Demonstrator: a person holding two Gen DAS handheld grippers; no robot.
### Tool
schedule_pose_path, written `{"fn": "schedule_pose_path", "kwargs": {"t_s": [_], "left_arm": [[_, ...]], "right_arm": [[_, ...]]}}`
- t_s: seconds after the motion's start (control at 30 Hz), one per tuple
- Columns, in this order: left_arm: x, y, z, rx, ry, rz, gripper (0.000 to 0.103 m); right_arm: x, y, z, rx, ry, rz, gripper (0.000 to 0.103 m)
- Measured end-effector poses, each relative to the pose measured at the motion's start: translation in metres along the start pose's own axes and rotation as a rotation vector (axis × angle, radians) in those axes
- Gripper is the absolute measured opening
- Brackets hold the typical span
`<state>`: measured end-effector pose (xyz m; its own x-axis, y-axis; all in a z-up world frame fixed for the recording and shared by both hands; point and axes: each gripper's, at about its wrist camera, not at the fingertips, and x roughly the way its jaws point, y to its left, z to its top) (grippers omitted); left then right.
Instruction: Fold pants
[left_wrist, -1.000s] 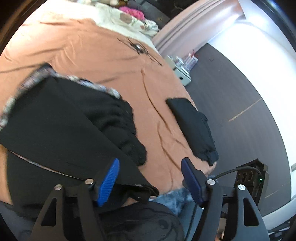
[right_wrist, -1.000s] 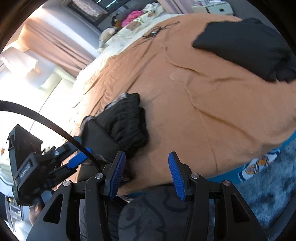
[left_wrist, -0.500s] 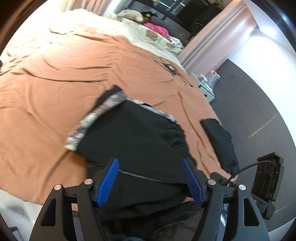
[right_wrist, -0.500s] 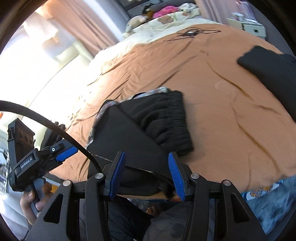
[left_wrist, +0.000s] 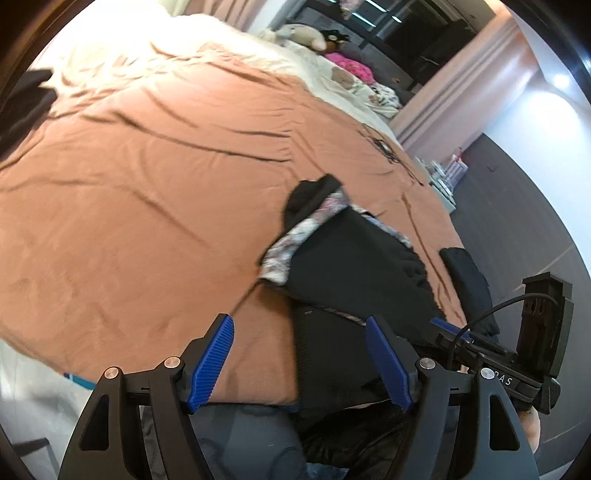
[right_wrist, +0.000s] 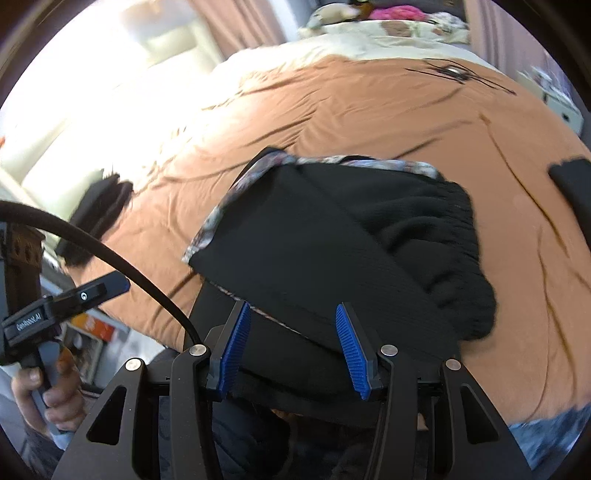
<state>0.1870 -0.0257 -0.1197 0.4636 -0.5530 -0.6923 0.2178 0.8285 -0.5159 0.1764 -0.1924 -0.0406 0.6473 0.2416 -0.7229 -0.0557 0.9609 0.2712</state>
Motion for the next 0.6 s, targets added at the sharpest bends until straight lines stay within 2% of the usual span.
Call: {"fn": "schedule_pose_path", "kwargs": {"t_s": [0.37,0.47,0.6], "left_arm": [[-0.019,0.056,-0.005,-0.100,-0.037,0.059,0.080],[-0.028,0.070,-0.006,-0.132,-0.059,0.080,0.080],[-0.037,0.090,-0.008,-0.166,-0.078,0.099,0.080]], "right_arm": [[0.064,0.060,0.031,-0.228,0.131,-0.045,0.047],[0.079,0.072,0.036,-0.294,0.145,-0.066,0.063],[0.098,0.083,0.038,-0.367,0.177,-0.118,0.064]]}}
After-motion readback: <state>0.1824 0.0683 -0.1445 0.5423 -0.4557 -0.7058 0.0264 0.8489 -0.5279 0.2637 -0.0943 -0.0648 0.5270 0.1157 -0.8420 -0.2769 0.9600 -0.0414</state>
